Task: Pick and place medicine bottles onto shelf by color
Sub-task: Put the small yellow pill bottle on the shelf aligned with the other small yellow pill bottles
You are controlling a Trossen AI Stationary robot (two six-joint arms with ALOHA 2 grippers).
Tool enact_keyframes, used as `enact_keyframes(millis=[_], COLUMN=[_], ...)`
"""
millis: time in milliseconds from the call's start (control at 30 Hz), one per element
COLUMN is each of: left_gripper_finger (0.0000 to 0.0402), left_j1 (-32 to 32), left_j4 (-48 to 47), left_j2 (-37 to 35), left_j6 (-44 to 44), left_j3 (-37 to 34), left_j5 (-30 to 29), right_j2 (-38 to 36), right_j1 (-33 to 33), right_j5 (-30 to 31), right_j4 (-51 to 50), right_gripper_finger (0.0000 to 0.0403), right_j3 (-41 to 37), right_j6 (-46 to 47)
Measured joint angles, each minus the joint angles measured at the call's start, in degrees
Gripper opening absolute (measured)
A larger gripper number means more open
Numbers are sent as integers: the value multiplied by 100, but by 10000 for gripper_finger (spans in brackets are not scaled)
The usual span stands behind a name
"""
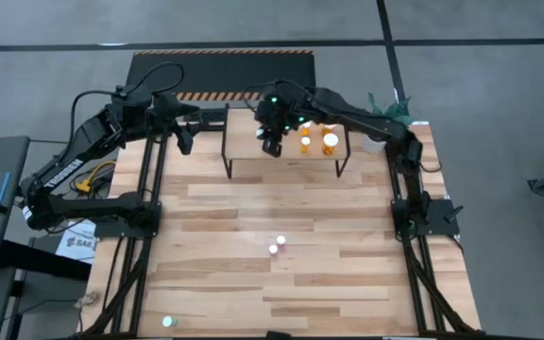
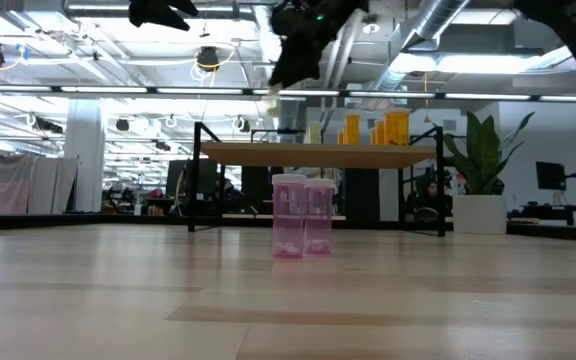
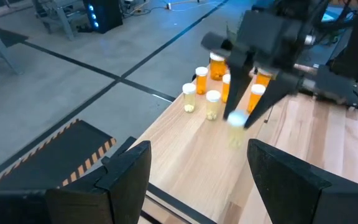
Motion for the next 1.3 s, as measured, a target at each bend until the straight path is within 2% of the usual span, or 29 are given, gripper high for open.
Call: enact_keyframes(millis=[100, 200, 467, 633, 1167, 1300], left_gripper_finger=[254, 254, 254, 254, 254, 254], left_j1=[0, 0, 2, 1, 2, 1], left_j4=[0, 0, 7, 105, 99, 96], left_j2=[0, 0, 0, 25, 48, 48], left_j6=[-4, -39, -105, -125, -330, -368], left_j3=[0, 0, 0, 2, 4, 4], left_j5=[0, -4, -55, -55, -53, -52], right_j2=[-236, -617, -1689, -1920, -1851, -1860], right_j1=[-114, -208, -167, -131, -159, -152], right_j5=[-95, -160, 20, 200, 458, 489], right_j4=[-397, -444, 926, 1441, 1539, 1664], right_gripper_finger=[134, 133, 131, 132, 131, 131], right_j3=[-58, -521, -2390, -3108, -3320, -3620], right_j6=[2, -7, 243, 372, 451, 457])
